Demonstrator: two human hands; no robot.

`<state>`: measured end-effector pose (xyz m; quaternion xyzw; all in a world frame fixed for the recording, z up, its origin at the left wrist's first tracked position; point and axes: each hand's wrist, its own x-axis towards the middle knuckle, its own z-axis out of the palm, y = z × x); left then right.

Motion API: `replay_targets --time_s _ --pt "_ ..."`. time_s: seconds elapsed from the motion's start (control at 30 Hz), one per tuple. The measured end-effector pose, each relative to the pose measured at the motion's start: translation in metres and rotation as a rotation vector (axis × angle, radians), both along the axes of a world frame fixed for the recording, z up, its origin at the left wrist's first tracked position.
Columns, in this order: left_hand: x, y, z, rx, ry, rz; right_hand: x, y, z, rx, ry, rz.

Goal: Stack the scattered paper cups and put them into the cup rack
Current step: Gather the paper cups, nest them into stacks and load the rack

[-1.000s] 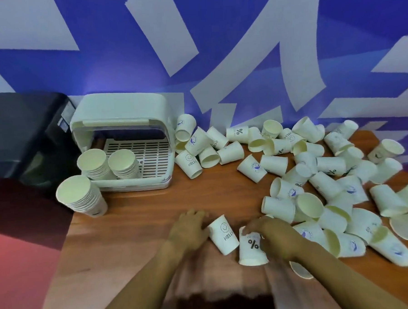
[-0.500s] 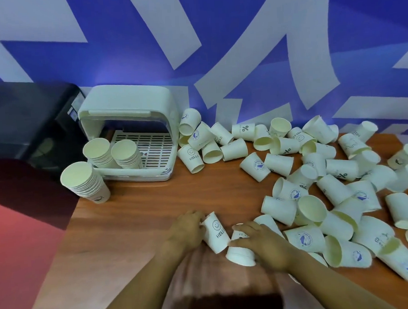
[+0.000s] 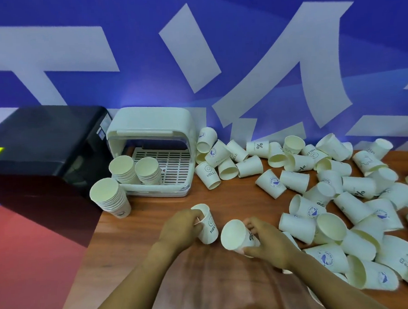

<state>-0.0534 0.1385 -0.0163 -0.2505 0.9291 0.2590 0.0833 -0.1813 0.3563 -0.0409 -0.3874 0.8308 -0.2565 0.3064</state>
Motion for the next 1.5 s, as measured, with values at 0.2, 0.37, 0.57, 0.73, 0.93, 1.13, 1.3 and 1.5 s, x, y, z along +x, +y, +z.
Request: replay_targets --time_s 0.2,0.37,0.57,0.73,0.93,1.13,1.3,1.5 --pt "0.011 -0.023 0.014 0.008 0.084 0.011 0.006 -0.036 0.02 -0.062 0.023 -0.118" --pt "0.013 -0.045 0.031 -0.045 0.155 -0.007 0.007 -0.063 0.037 -0.05 0.08 -0.123" --pt "0.023 -0.079 0.056 -0.131 0.247 -0.038 0.01 -0.114 0.065 -0.133 0.086 -0.196" --pt "0.036 -0.125 0.08 -0.267 0.272 0.009 0.02 -0.176 0.077 -0.204 0.074 -0.237" --pt "0.049 -0.186 0.093 -0.31 0.309 0.122 0.03 -0.238 0.079 -0.26 0.076 -0.203" --pt "0.052 -0.231 0.091 -0.33 0.396 0.151 0.036 -0.274 0.072 -0.302 0.102 -0.2" --pt "0.051 -0.253 0.08 -0.362 0.466 0.13 0.038 -0.293 0.064 -0.338 0.117 -0.255" --pt "0.047 -0.269 0.067 -0.444 0.458 0.016 0.042 -0.308 0.058 -0.329 0.142 -0.327"
